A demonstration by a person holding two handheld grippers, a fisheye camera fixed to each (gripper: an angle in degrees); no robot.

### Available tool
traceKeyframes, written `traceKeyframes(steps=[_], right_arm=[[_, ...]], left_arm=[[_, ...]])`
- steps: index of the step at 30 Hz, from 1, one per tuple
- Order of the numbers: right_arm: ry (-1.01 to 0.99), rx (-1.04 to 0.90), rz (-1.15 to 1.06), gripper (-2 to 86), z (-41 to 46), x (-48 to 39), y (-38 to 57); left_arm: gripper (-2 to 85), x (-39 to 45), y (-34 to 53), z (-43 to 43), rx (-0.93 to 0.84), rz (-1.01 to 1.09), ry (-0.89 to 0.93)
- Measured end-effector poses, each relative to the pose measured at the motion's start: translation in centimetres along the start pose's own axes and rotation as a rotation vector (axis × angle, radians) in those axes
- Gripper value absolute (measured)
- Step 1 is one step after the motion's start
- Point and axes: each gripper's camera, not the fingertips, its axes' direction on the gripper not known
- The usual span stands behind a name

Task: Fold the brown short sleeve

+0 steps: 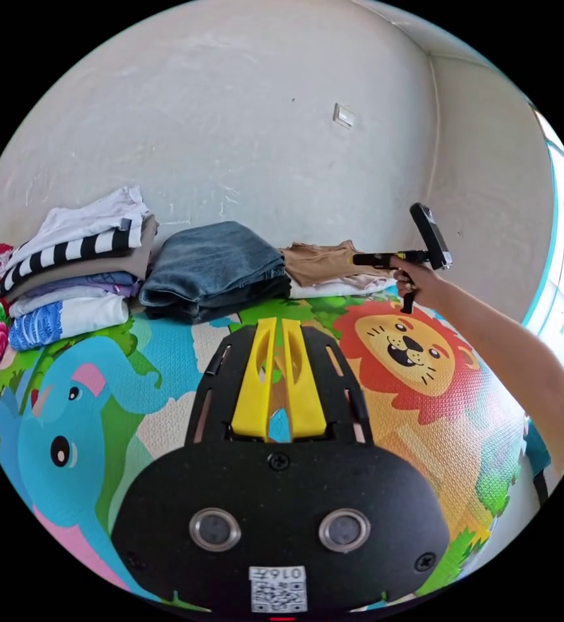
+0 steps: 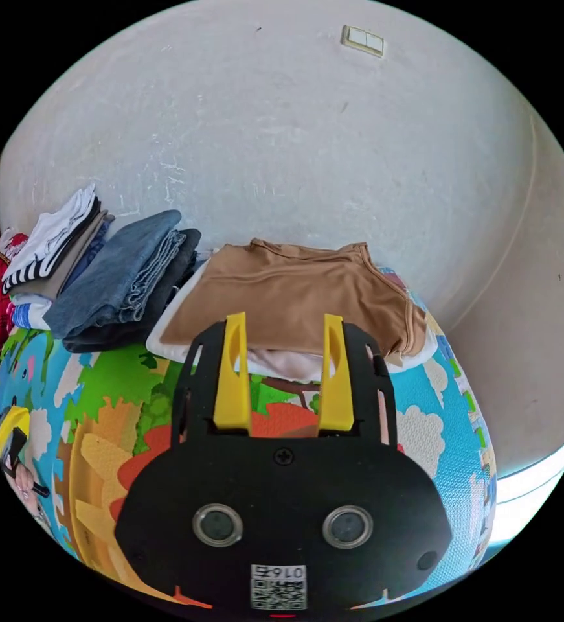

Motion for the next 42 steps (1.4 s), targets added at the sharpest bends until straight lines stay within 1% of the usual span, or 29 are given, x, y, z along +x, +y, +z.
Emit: traceKeyframes(steps=[4, 7, 9, 11, 13, 15, 16, 19, 21, 23, 24, 25, 27, 28, 29, 30, 31, 32, 33, 34, 35, 37, 38, 39, 41, 42], right_arm=[[0.045, -0.033, 0.046, 17.0, 3.9, 0.5, 0.6], [0.05, -0.135, 0.128, 10.4, 7.2, 1.7, 2.0], [0.107, -0.066, 0.088, 2.7, 7.5, 1.8, 4.2], [0.134, -0.048, 0.058, 1.3, 7.1, 1.7, 5.4], [0.122, 0.012, 0.077, 0.5, 5.4, 1.8, 6.9], [0.009, 0.099, 0.056, 0.0, 1.7, 2.0, 9.7], [-0.023, 0.111, 0.04, -0.1, 0.7, 2.0, 10.6], [-0.206, 0.13, -0.063, -0.3, -4.8, 1.9, 16.4], [-0.387, 0.155, -0.185, -0.2, -9.9, 1.4, 22.4], [-0.481, 0.132, -0.274, 0.0, -13.1, 0.5, 27.3], [-0.533, 0.083, -0.332, 0.2, -14.7, -0.5, 30.6], [-0.556, 0.057, -0.349, 0.3, -15.5, -1.0, 32.3], [-0.669, 0.006, -0.4, 1.2, -18.2, -2.6, 39.0], [-0.705, 0.003, -0.4, 1.8, -18.8, -2.8, 40.6], [-0.785, 0.018, -0.392, 2.9, -20.2, -2.7, 43.7], [-0.843, 0.044, -0.366, 6.4, -21.5, -2.3, 46.4], [-0.848, 0.059, -0.342, 8.1, -22.1, -1.9, 47.6], [-0.831, 0.096, -0.263, 8.9, -23.4, -0.7, 50.0], [-0.803, 0.146, -0.175, 9.2, -24.8, 0.7, 52.5], [-0.784, 0.172, -0.137, 9.1, -25.5, 1.4, 53.7], [-0.739, 0.227, -0.062, 8.7, -26.9, 2.8, 56.2], [-0.659, 0.305, 0.03, 7.6, -28.9, 4.6, 59.5], [-0.618, 0.341, 0.073, 6.7, -30.1, 5.4, 61.3], [-0.59, 0.353, 0.088, 5.9, -31.2, 6.0, 62.5], [-0.564, 0.341, 0.069, 5.1, -32.7, 6.2, 63.5], [-0.548, 0.338, 0.047, 4.9, -33.7, 6.0, 64.0]], left_arm=[[-0.8, 0.0, 0.6, -0.7, 0.032, 0.022, 0.008], [-0.9, -0.1, 1.1, -1.2, 0.05, 0.021, -0.03], [-0.9, -0.4, 1.4, -1.6, 0.06, 0.008, -0.015], [-0.9, -0.8, 1.7, -1.9, 0.071, -0.009, 0.008], [-0.9, -1.0, 2.0, -2.3, 0.082, -0.02, 0.016], [-0.9, -1.1, 2.3, -2.8, 0.087, -0.028, 0.006], [-0.9, -1.1, 2.5, -3.1, 0.098, -0.031, 0.0], [-0.9, -1.2, 3.1, -4.1, 0.123, -0.049, -0.008], [-0.9, -1.1, 3.3, -4.7, 0.14, -0.059, -0.002], [-0.9, -0.6, 3.6, -5.4, 0.155, -0.057, -0.001], [-0.9, -0.2, 3.8, -6.0, 0.169, -0.055, -0.001], [-0.8, 0.6, 3.9, -6.6, 0.182, -0.042, 0.005], [-0.8, 2.7, 3.8, -7.9, 0.22, 0.016, 0.011], [-0.7, 4.6, 3.8, -9.0, 0.236, 0.079, 0.003], [-0.6, 5.7, 3.9, -9.5, 0.239, 0.105, 0.003], [-0.3, 7.9, 4.1, -10.7, 0.245, 0.152, 0.029], [0.2, 10.3, 4.4, -11.7, 0.25, 0.211, 0.086], [0.4, 11.5, 4.6, -12.0, 0.243, 0.246, 0.12], [2.5, 14.2, 4.6, -12.3, 0.185, 0.323, 0.19], [5.4, 16.9, 4.6, -12.1, 0.079, 0.404, 0.274], [7.2, 18.3, 4.7, -11.8, 0.018, 0.443, 0.32], [11.7, 22.9, 6.1, -10.2, -0.2, 0.551, 0.476], [11.5, 23.8, 6.7, -9.8, -0.236, 0.566, 0.489], [11.1, 25.2, 7.7, -8.8, -0.291, 0.576, 0.464], [9.6, 26.6, 9.3, -7.1, -0.345, 0.572, 0.359], [7.0, 27.1, 10.3, -6.1, -0.396, 0.571, 0.294]])
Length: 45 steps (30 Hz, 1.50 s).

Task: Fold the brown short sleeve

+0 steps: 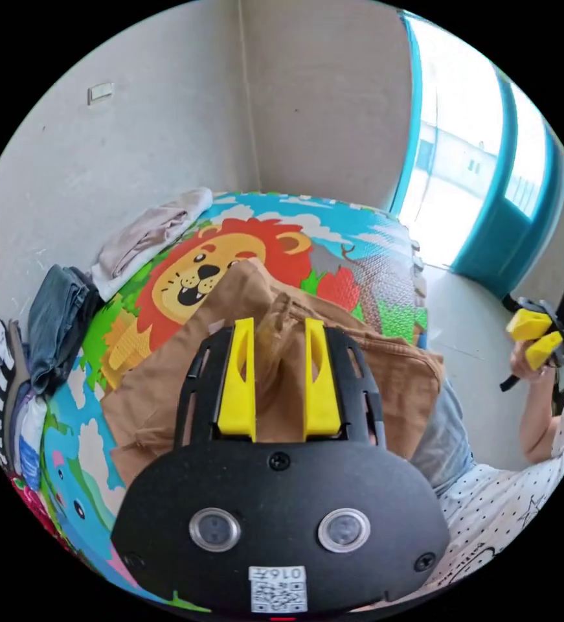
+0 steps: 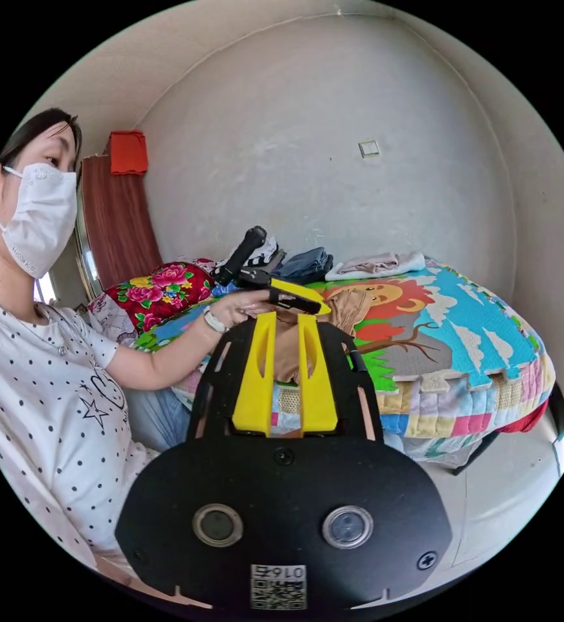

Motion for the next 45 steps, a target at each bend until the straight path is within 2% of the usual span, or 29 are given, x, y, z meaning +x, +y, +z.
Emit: traceKeyframes(steps=[2, 8, 11, 15, 18, 24, 29, 32, 35, 37, 39, 43, 45], right_arm=[[0.029, 0.009, -0.035, 4.7, -1.1, -1.3, 0.4], [0.087, 0.036, -0.086, 4.6, -2.5, -5.4, 2.3], [0.071, 0.006, -0.091, 4.4, -1.7, -7.1, 2.8], [0.018, -0.015, -0.119, 4.7, 0.2, -10.4, 2.9], [-0.021, -0.044, -0.163, 6.0, 2.1, -13.2, 2.5], [0.011, -0.092, -0.264, 7.6, 4.8, -19.1, 1.3], [-0.036, -0.107, -0.3, 8.0, 5.6, -22.8, 0.7], [-0.06, -0.117, -0.321, 8.1, 5.6, -24.7, 0.6], [-0.052, -0.134, -0.332, 8.1, 5.6, -26.4, 0.3], [-0.045, -0.142, -0.334, 8.1, 5.6, -27.2, 0.1], [-0.04, -0.154, -0.338, 8.1, 5.4, -28.4, -0.1], [-0.039, -0.167, -0.359, 8.1, 4.3, -29.9, -0.4], [-0.048, -0.162, -0.36, 7.9, 3.3, -30.5, -0.6]], left_arm=[[3.0, 0.5, 1.1, 0.6, -0.023, -0.018, -0.009], [-0.4, -0.1, 10.8, -9.2, 0.266, -0.134, 0.034], [-0.7, -0.6, 19.0, -15.9, 0.447, -0.209, 0.009], [-0.8, -0.1, 30.7, -22.6, 0.589, -0.365, -0.116], [-0.8, 0.5, 37.6, -25.1, 0.56, -0.526, -0.248], [-0.3, 2.3, 49.1, -30.2, 0.696, -0.884, -0.517], [5.4, 2.2, 51.2, -31.3, 0.425, -1.02, -0.637], [6.8, 4.5, 49.0, -31.5, 0.389, -0.895, -0.779], [6.7, 5.4, 46.0, -30.0, 0.341, -0.715, -0.708], [6.5, 4.4, 44.1, -27.5, 0.289, -0.624, -0.596], [6.4, 2.9, 43.2, -25.4, 0.216, -0.632, -0.553], [6.5, -0.5, 43.8, -22.0, 0.063, -0.771, -0.646], [6.2, -1.6, 44.4, -21.1, 0.024, -0.787, -0.6]])
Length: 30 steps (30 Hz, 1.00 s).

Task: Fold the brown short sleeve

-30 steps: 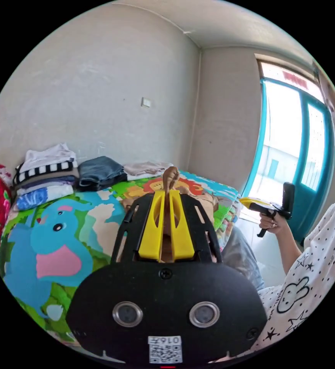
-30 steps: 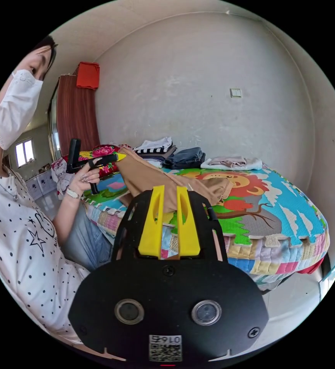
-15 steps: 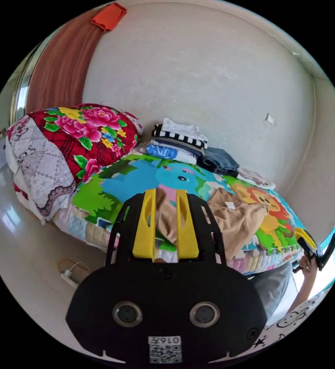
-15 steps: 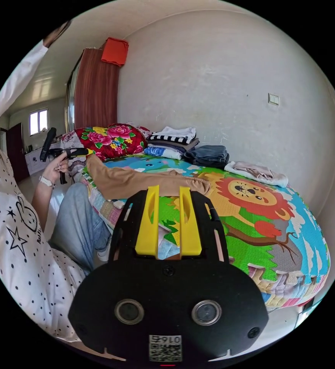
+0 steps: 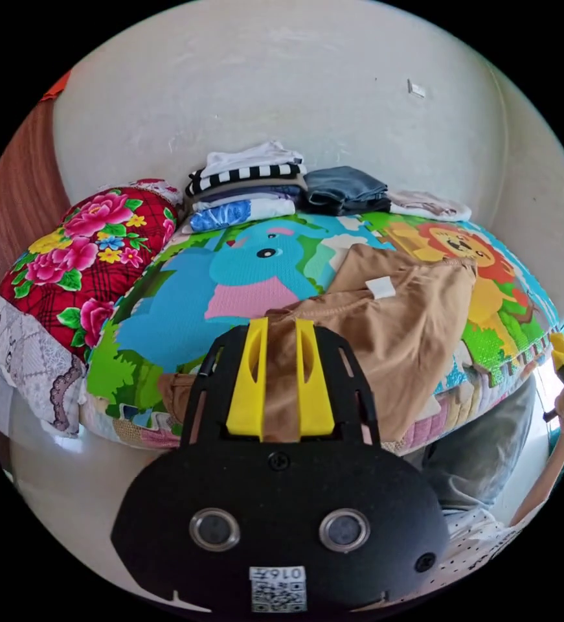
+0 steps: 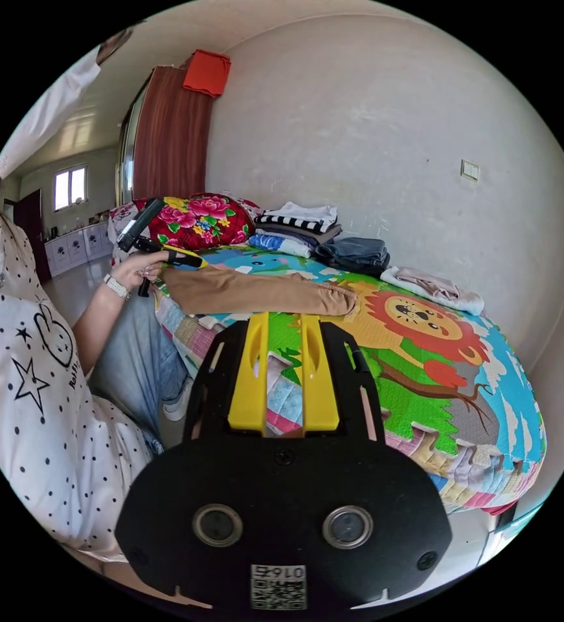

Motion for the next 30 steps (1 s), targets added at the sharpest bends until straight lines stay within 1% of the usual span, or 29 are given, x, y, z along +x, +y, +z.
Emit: traceKeyframes(steps=[1, 3, 5, 8, 12, 13, 14, 16, 18, 19, 20, 21, 22, 23, 25, 28, 30], right_arm=[[0.001, 0.0, 0.002, 7.9, -0.2, -0.1, 0.0], [0.011, -0.006, 0.034, 7.8, -0.8, 0.0, -0.2], [0.011, -0.008, 0.07, 7.7, -0.9, 0.2, -0.3], [-0.023, 0.006, 0.114, 7.4, -0.8, 0.2, -1.1], [-0.096, 0.038, 0.079, 7.5, 0.2, -1.4, -3.2], [-0.101, 0.041, 0.071, 7.7, 0.4, -1.7, -3.6], [-0.115, 0.049, 0.054, 8.0, 0.8, -2.4, -4.3], [-0.15, 0.06, 0.012, 9.3, 1.4, -3.6, -5.5], [-0.207, 0.048, -0.108, 11.5, 2.4, -6.1, -6.9], [-0.215, 0.037, -0.141, 11.9, 2.7, -6.8, -7.1], [-0.209, 0.007, -0.199, 12.2, 3.2, -8.1, -7.6], [-0.151, 0.002, -0.214, 12.1, 3.5, -9.0, -7.8], [-0.116, -0.002, -0.215, 12.1, 3.6, -9.2, -7.9], [-0.071, 0.007, -0.22, 12.1, 3.6, -9.7, -7.9], [-0.083, 0.044, -0.238, 11.3, 2.9, -10.0, -7.7], [-0.156, 0.065, -0.294, 12.9, 1.4, -9.8, -7.6], [-0.206, 0.063, -0.318, 14.3, 0.4, -9.3, -7.4]], left_arm=[[5.7, -0.3, 0.0, 0.7, -0.027, 0.009, 0.055], [4.1, -0.8, 0.3, 1.0, -0.04, 0.011, 0.098], [1.9, -0.9, 0.7, 0.4, -0.025, 0.04, 0.106], [0.5, -0.8, 1.3, -1.7, 0.037, 0.105, 0.186], [-0.4, 1.4, 2.0, -5.1, 0.102, 0.293, 0.447], [-0.5, 2.9, 2.1, -5.9, 0.111, 0.363, 0.528], [-0.6, 3.8, 2.2, -6.3, 0.109, 0.405, 0.565], [-0.7, 8.1, 2.9, -7.5, 0.1, 0.569, 0.664], [-0.8, 11.0, 3.3, -8.1, 0.092, 0.636, 0.688], [-0.8, 12.5, 3.5, -8.3, 0.086, 0.62, 0.593], [-0.8, 13.1, 3.6, -8.5, 0.086, 0.627, 0.552], [-0.8, 14.3, 3.9, -9.0, 0.089, 0.654, 0.485], [-0.8, 15.2, 4.2, -9.8, 0.097, 0.696, 0.467], [-0.8, 15.6, 4.3, -10.2, 0.105, 0.706, 0.461], [-0.9, 16.0, 4.4, -11.8, 0.125, 0.711, 0.474], [-0.8, 15.1, 3.8, -14.1, 0.19, 0.603, 0.512], [-0.8, 15.4, 3.8, -15.4, 0.204, 0.63, 0.571]])
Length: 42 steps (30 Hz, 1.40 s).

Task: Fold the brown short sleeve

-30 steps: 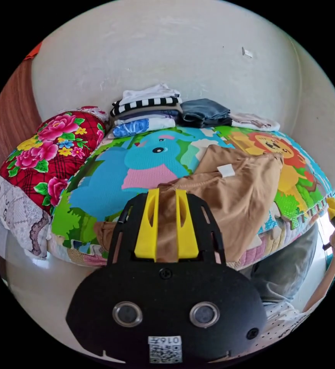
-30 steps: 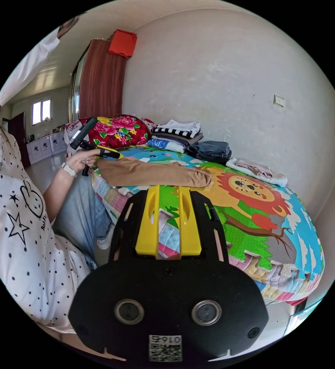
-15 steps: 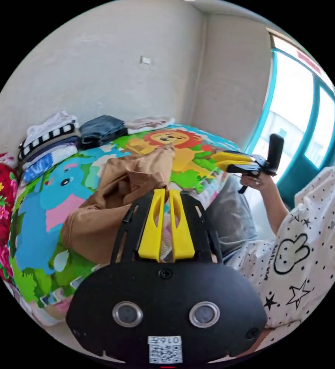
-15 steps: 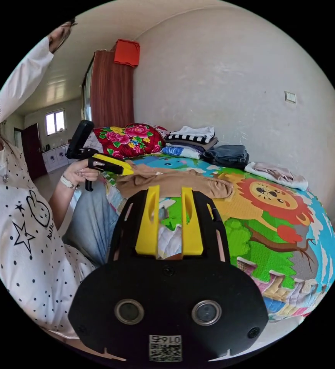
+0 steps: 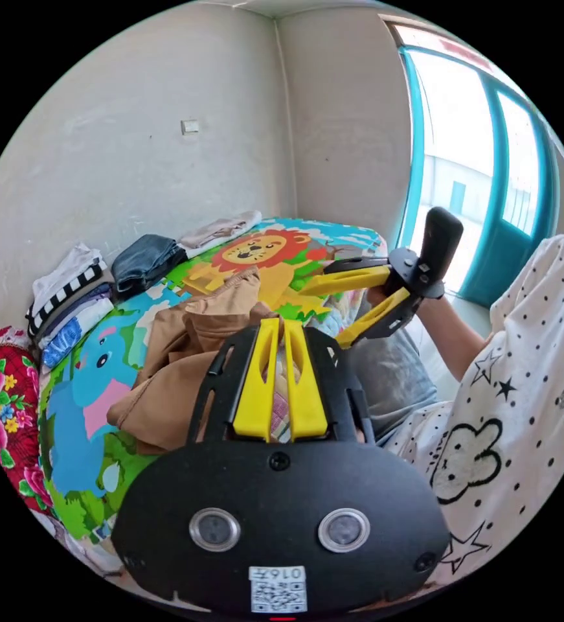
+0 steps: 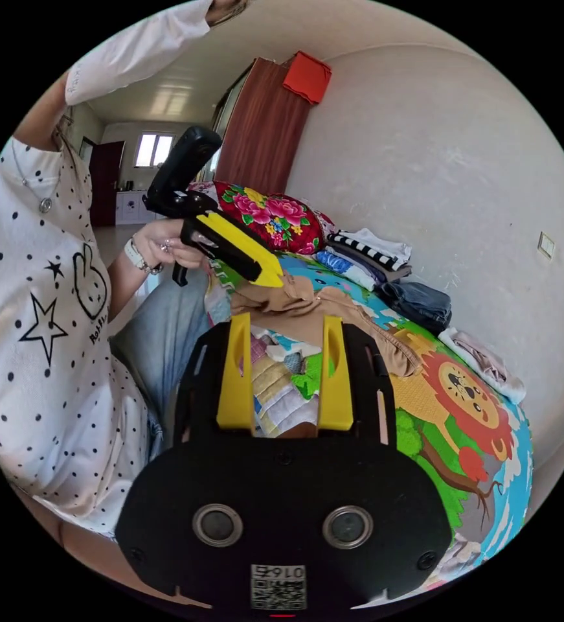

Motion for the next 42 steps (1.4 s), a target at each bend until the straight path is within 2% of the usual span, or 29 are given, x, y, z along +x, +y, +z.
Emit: traceKeyframes(steps=[4, 5, 7, 9, 12, 14, 16, 19, 22, 26, 28, 31, 32, 34, 37, 42], right_arm=[[-0.05, 0.045, -0.01, 15.6, 0.3, -0.8, -1.1], [-0.057, 0.042, -0.024, 15.3, 1.1, -1.5, -1.6], [0.063, 0.055, -0.003, 13.3, 2.0, -2.4, -2.3], [0.299, -0.05, 0.053, 7.1, 3.3, -2.0, -2.4], [0.225, -0.068, 0.118, 5.4, 2.8, -0.5, -1.4], [0.232, -0.056, 0.176, 4.6, 2.0, 0.5, -0.6], [0.28, -0.071, 0.23, 4.2, 1.1, 1.6, 0.3], [0.37, -0.084, 0.327, 3.8, -1.0, 3.6, 2.2], [0.459, -0.076, 0.382, 3.6, -3.5, 5.2, 3.9], [0.55, -0.092, 0.367, 3.6, -6.0, 6.1, 5.2], [0.56, -0.095, 0.352, 3.7, -6.6, 6.1, 5.7], [0.548, -0.097, 0.335, 3.7, -7.3, 5.9, 6.9], [0.543, -0.099, 0.331, 3.7, -7.5, 5.9, 7.5], [0.534, -0.099, 0.329, 3.7, -7.9, 5.9, 8.5], [0.512, -0.089, 0.35, 3.8, -8.6, 6.1, 10.4], [0.456, -0.033, 0.413, 3.9, -9.6, 7.1, 14.4]], left_arm=[[-0.7, 4.3, -3.7, 0.3, 0.037, 0.065, 0.151], [-0.6, 5.2, -4.4, 0.7, 0.021, 0.07, 0.13], [-0.3, 9.0, -6.8, 1.9, -0.039, 0.169, -0.031], [0.3, 11.6, -8.3, 2.9, -0.091, 0.279, -0.108], [2.4, 15.0, -10.1, 3.1, -0.115, 0.423, -0.162], [4.3, 16.4, -11.0, 3.3, -0.135, 0.477, -0.291], [4.9, 17.3, -12.2, 3.5, -0.12, 0.498, -0.577], [5.9, 17.7, -13.1, 5.0, -0.149, 0.584, -0.871], [6.7, 18.1, -13.3, 8.2, -0.22, 0.787, -1.015], [9.0, 20.0, -13.2, 12.3, -0.275, 1.158, -0.935], [11.0, 21.0, -14.3, 14.2, -0.349, 1.341, -0.753], [12.4, 22.1, -17.7, 16.5, -0.502, 1.456, -0.595], [12.8, 22.4, -18.2, 17.0, -0.533, 1.493, -0.584], [14.2, 23.9, -19.3, 18.5, -0.608, 1.715, -0.575], [14.8, 25.7, -21.2, 19.3, -0.554, 1.946, -0.61], [13.7, 28.4, -26.0, 21.4, -0.438, 1.988, -0.609]])
